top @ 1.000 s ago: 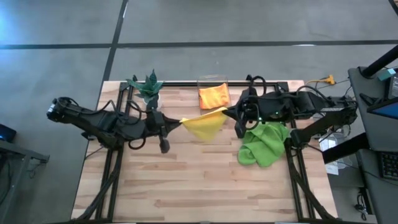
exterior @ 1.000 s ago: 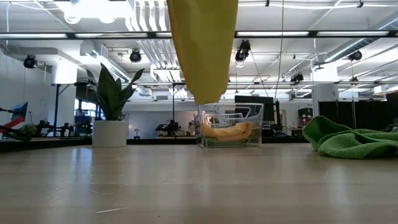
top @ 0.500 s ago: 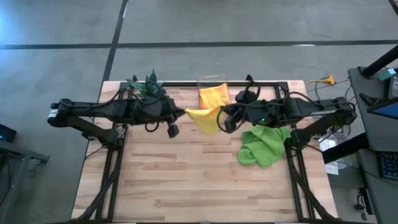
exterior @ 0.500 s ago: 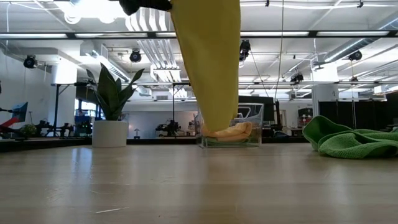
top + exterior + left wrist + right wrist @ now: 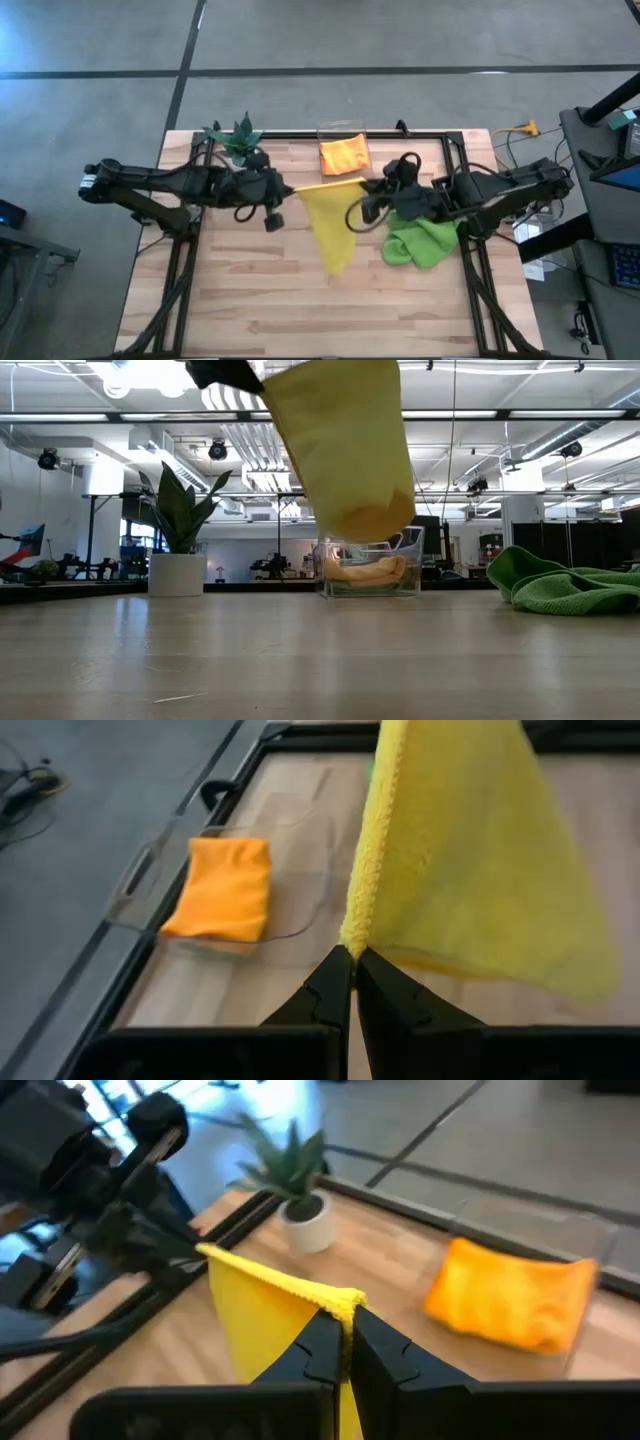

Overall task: Fold microfiber towels
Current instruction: Fold the yellow towel

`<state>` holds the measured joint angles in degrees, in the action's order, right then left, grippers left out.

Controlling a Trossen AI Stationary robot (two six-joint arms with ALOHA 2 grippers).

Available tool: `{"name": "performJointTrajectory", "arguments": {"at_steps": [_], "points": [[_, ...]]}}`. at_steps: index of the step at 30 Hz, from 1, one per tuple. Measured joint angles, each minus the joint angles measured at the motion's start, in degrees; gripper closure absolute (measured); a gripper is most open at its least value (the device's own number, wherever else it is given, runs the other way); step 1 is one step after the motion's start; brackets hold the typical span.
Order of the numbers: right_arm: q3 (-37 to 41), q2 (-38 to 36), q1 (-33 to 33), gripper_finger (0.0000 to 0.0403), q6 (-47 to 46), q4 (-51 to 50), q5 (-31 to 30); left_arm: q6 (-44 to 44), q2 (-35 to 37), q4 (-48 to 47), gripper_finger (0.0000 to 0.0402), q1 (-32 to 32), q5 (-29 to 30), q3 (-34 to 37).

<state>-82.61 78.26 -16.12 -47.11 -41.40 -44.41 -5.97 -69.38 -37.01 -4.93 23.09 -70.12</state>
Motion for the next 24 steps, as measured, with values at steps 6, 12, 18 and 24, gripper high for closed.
{"name": "performJointTrajectory", "arguments": {"at_steps": [6,12,18,24], "points": [[3.92,1.08,-2.26,0.0394,1.93,0.69,-0.57,-1.42,-1.33,0.03,0.0401,-0.05,-0.37,0.60],[14.79,6.71,-13.66,0.0394,-8.71,12.55,-0.85,-9.00,-1.31,10.25,0.0401,-10.95,-2.53,9.27],[21.43,17.16,-22.78,0.0394,-22.32,27.11,-0.22,-23.45,-6.74,37.05,0.0401,-21.34,-14.17,26.45],[19.57,24.86,-25.93,0.0380,-29.42,30.89,8.01,-37.03,-10.83,59.12,0.0384,-23.41,-22.80,37.05]]}}
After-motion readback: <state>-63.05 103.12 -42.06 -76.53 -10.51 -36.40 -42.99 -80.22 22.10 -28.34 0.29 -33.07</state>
